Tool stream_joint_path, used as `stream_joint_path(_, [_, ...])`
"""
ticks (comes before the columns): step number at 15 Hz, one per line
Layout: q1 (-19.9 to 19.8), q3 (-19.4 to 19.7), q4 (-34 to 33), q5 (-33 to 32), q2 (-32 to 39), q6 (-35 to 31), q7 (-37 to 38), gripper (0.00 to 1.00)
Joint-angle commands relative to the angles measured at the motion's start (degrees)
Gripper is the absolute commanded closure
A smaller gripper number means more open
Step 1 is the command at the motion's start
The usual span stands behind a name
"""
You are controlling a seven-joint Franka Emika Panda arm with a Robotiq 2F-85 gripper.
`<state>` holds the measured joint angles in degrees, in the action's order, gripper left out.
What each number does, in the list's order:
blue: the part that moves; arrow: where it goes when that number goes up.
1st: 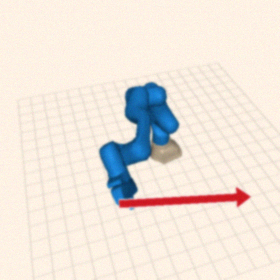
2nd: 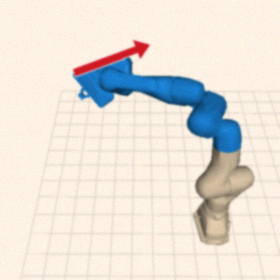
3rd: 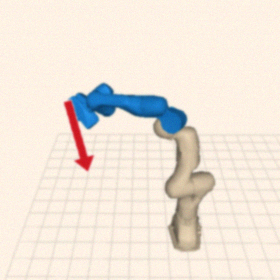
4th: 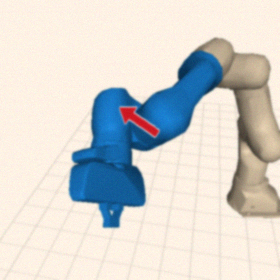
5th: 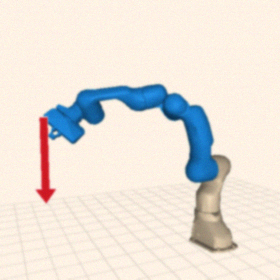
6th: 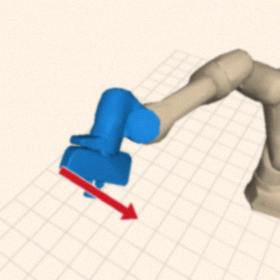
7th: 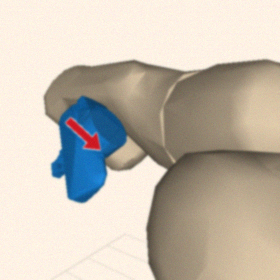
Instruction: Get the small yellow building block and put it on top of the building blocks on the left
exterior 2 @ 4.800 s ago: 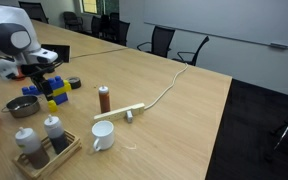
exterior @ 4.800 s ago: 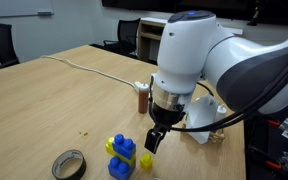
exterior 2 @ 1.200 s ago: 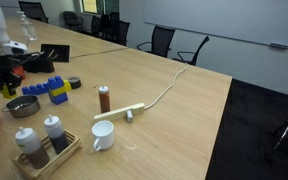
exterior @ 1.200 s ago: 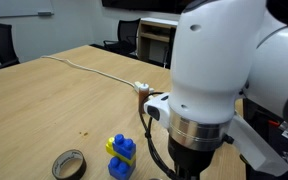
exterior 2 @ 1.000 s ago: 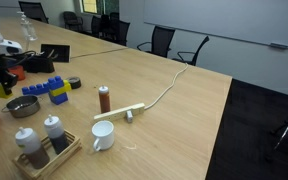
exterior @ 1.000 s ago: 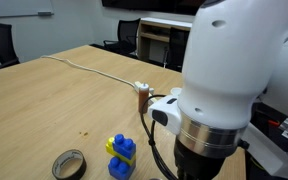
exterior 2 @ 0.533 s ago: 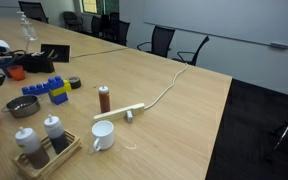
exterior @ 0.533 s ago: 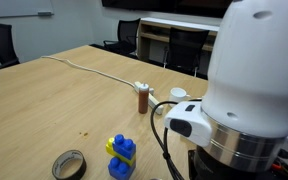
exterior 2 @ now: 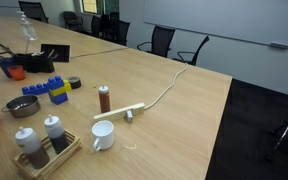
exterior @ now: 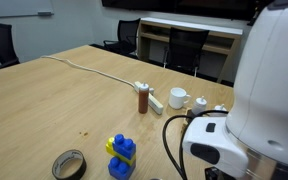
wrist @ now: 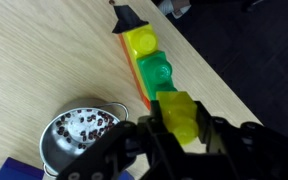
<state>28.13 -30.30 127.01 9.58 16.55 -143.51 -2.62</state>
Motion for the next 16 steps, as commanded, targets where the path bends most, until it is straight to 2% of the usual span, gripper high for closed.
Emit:
stream_joint_path(1, [-0.03,-0.37,0.24,-0.21,-0.64,1.74,-1.5,0.9])
stream_joint_path(4, [0.94,-0.31,-0.79,-1.71,0.57,2.4,-1.53,0.9])
stream_joint_path(10, [2.98,1.6,-2.61,-10.47,2.13,0.36,-0.03,0.9])
stream_joint_path(16, [3.32,1.34,-3.84,-11.59,2.94,1.55,0.66,0.9])
